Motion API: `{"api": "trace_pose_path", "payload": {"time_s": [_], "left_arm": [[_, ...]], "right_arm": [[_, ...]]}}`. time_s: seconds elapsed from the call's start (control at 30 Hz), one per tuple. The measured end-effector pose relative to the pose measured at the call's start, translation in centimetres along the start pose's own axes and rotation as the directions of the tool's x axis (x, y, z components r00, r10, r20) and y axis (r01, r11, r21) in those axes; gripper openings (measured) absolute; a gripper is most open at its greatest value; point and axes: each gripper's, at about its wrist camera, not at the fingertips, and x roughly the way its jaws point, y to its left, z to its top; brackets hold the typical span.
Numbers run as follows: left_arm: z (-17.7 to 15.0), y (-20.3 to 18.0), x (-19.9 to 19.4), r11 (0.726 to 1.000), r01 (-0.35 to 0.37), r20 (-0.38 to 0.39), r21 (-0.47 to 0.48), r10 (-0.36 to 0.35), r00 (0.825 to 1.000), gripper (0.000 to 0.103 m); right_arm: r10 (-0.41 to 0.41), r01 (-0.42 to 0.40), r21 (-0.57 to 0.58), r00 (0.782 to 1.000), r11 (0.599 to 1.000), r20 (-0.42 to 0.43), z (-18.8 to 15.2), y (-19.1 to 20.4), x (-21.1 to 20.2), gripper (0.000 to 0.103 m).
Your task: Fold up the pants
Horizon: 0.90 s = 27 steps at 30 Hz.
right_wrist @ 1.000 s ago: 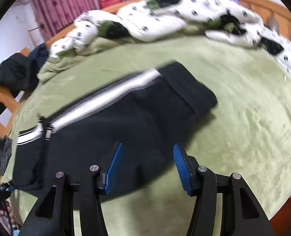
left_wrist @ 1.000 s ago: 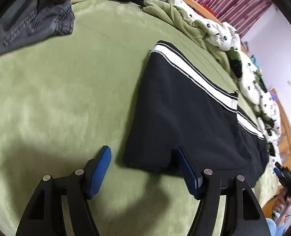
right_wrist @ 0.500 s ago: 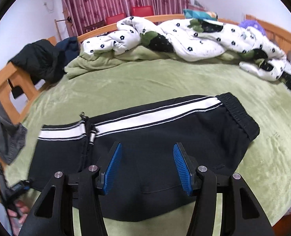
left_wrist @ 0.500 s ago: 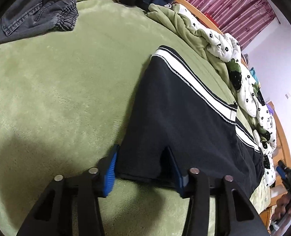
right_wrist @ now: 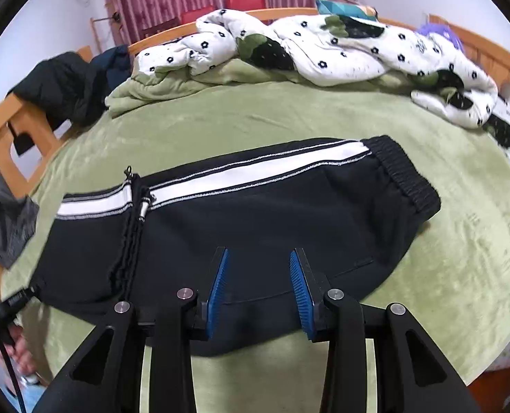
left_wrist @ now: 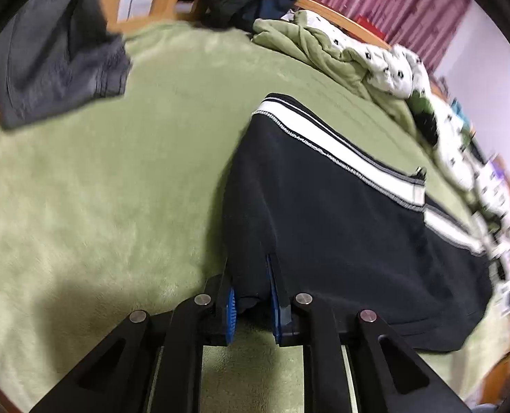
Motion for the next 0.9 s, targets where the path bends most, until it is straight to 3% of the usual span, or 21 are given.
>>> {"api": "trace_pose_path", "payload": {"time_s": [0.13,0.53,0.7,0.83,0.9], "left_arm": [[-0.1,-0.4,0.2,0.999,-0.050,0.002,0.017,0.050,0.999,0.015],[-0.9,1.4,0.8,0.999,0.016,-0.005,-0.042,-0.016,1.000,0.023],[-1.2,3.8,1.4,0.980,0.146,-0.008,-0.134,-0.149,0.989,0.029],[-1.2,6.3,2.5,0.921,0.294,-0.025,-0.255,-0.310,0.950,0.034],[-1.5,6.9,2.8,0.892,0.333,-0.014,-0.306,-0.354,0.935,0.034]], "right_arm": [[-0.009,0.009,-0.044,1.000,0.999,0.000,-0.7,0.0,-0.7,0.037],[-0.047,0.049,-0.149,0.999,0.988,0.017,-2.1,0.3,-1.8,0.040],[-0.038,0.036,-0.112,0.999,0.993,-0.018,-2.0,-0.4,-1.1,0.040],[-0.023,0.019,-0.120,0.999,0.993,-0.033,-2.1,0.0,-0.6,0.040],[-0.033,0.028,-0.129,0.999,0.991,-0.035,-2.1,0.3,-0.3,0.040]]}}
